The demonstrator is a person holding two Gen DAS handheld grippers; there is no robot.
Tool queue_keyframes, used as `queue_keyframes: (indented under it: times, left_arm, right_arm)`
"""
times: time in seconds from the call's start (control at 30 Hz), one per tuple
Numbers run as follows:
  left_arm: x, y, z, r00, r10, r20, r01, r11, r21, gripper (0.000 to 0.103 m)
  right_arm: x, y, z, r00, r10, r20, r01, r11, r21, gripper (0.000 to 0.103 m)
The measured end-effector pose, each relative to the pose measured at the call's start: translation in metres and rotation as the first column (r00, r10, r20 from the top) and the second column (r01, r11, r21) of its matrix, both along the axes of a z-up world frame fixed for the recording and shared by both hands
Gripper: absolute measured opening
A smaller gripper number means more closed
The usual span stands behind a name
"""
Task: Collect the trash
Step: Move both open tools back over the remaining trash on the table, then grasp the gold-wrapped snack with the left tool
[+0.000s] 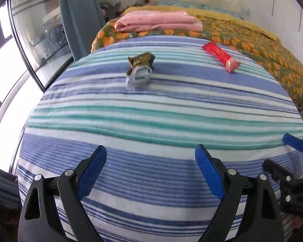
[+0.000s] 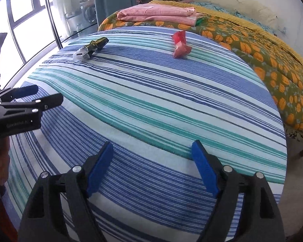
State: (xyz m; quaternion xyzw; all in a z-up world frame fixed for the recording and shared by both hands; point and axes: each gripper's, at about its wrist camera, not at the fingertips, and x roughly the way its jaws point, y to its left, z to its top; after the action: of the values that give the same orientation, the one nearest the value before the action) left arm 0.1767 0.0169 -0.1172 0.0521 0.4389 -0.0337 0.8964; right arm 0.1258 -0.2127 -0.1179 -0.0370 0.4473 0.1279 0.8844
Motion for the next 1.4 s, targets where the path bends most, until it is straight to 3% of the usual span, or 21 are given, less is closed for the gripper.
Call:
queue_keyframes:
  times: [0.4, 0.77, 0.83, 1.0, 1.17, 1.33, 1.37, 1.4]
  left_arm:
    - [0.019, -0.007, 0.020, 0.995, -0.016, 0.096, 0.013, 0.999, 0.040, 0.088]
    - [0.049, -0.006, 0.020, 0.995, -0.023, 0.097, 0.018, 0.998, 0.053, 0.088]
    - [0.062, -0.003, 0.017, 0.997, -0.035, 0.070, 0.034, 0.999, 0.016, 0.088]
    - [0.109, 0.028, 0.005, 0.999, -0.032, -0.039, 0.022, 0.975, -0.221, 0.088]
    - [0.133, 0.032, -0.002, 0.998, -0.035, -0.046, 0.023, 0.972, -0.233, 0.088]
    - [0.144, 0.026, -0.007, 0.999, -0.029, -0.045, 0.019, 0.980, -0.200, 0.072]
    - [0.145, 0.026, -0.008, 0.999, -0.027, -0.047, 0.018, 0.981, -0.191, 0.065]
    - [0.147, 0.026, -0.009, 0.998, -0.027, -0.048, 0.017, 0.983, -0.180, 0.051]
  right_arm:
    - [0.000, -0.001, 0.000, 1.000, -0.004, -0.002, 0.004, 1.000, 0.001, 0.081]
    - [0.000, -0.001, 0.000, 1.000, -0.005, -0.002, 0.005, 1.000, 0.000, 0.081]
    - [0.000, -0.001, 0.000, 1.000, -0.005, -0.002, 0.005, 1.000, 0.000, 0.081]
    - [0.000, -0.001, 0.000, 1.000, -0.005, -0.002, 0.005, 1.000, 0.000, 0.081]
    - [0.000, -0.002, 0.000, 1.000, -0.007, -0.002, 0.007, 1.000, -0.003, 0.082]
    - [0.000, -0.002, -0.001, 1.000, -0.009, -0.002, 0.009, 1.000, -0.006, 0.082]
    - [0.000, -0.002, -0.001, 1.000, -0.009, -0.002, 0.009, 1.000, -0.007, 0.082]
    - [0.000, -0.003, -0.001, 1.000, -0.010, -0.002, 0.010, 1.000, -0.007, 0.082]
